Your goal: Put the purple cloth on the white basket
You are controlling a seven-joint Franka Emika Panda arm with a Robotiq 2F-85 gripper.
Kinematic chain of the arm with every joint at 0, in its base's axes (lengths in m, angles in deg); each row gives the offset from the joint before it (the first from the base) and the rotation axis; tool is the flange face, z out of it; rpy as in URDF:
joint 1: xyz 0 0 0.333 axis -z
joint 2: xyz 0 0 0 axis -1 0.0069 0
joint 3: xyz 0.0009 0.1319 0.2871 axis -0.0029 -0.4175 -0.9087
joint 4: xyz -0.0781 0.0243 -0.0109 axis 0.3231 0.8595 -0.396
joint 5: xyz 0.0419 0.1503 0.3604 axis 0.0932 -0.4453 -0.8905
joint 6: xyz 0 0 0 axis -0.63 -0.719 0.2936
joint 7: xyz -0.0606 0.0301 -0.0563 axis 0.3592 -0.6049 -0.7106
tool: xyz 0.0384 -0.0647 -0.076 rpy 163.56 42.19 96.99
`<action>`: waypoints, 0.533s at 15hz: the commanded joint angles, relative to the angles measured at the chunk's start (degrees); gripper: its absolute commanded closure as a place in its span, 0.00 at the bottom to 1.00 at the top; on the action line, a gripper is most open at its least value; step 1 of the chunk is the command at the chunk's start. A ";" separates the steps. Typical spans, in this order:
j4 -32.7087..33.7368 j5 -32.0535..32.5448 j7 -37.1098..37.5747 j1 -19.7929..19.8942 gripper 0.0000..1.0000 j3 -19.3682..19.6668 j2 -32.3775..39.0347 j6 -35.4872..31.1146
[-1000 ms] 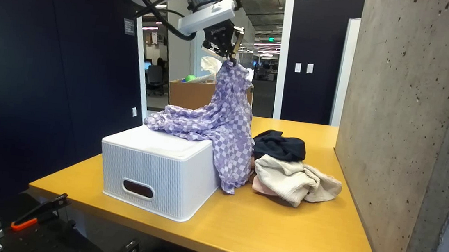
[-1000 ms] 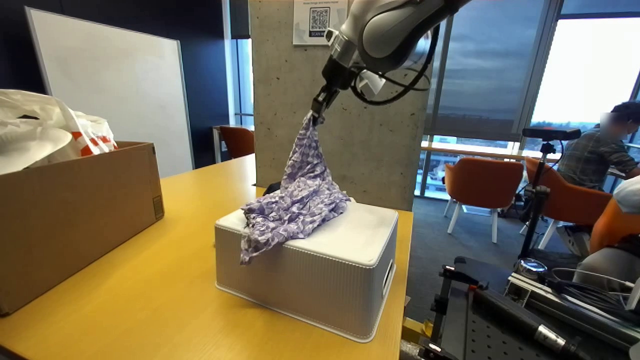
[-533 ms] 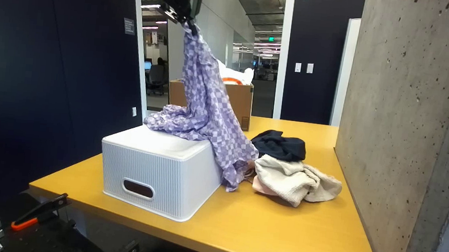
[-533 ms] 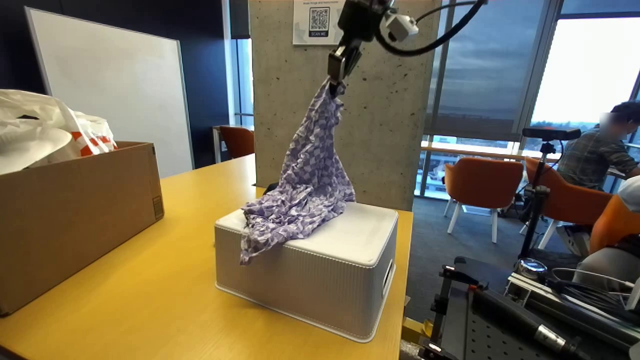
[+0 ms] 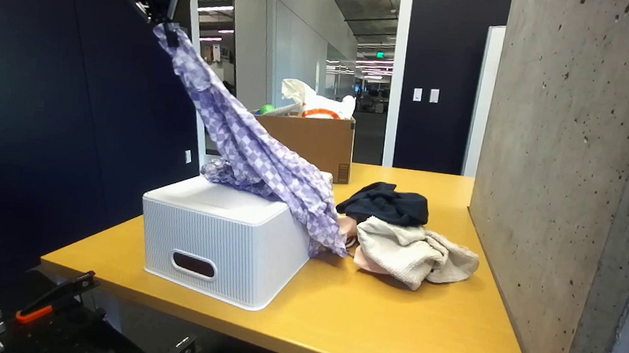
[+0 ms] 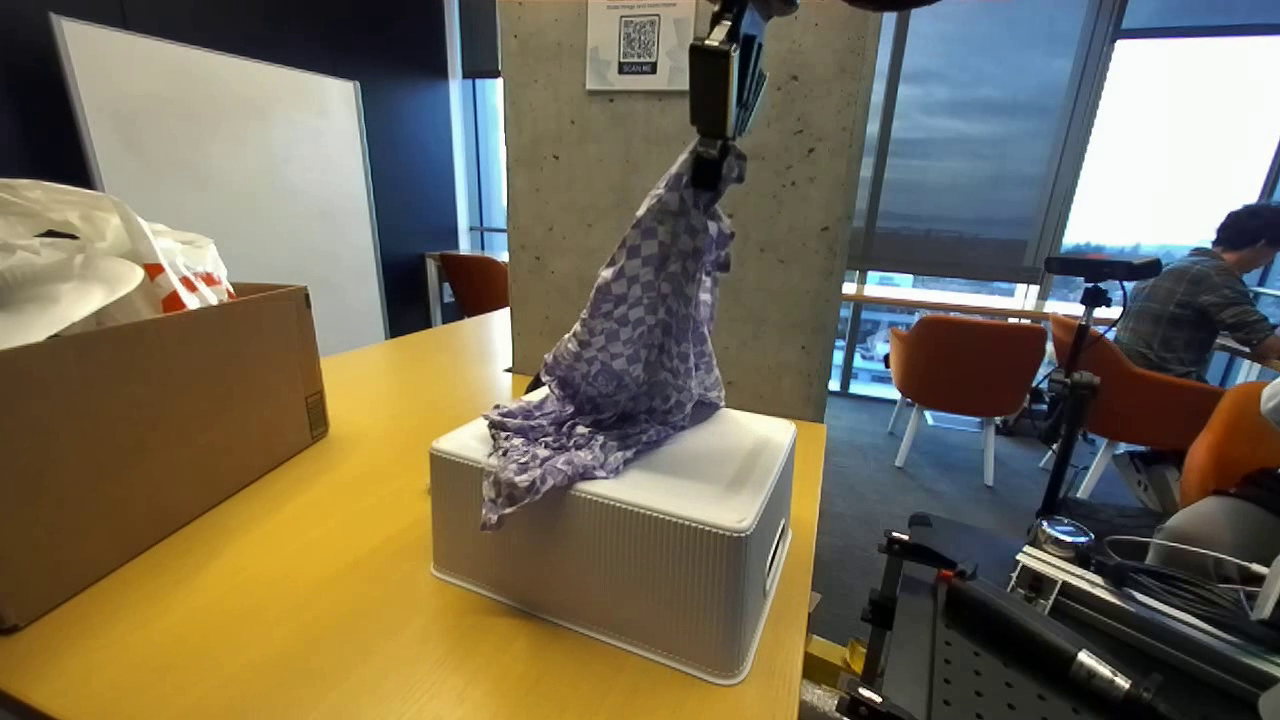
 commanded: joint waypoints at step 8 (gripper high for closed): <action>7.14 -19.14 0.32 -3.79 0.99 -1.99 5.35 24.33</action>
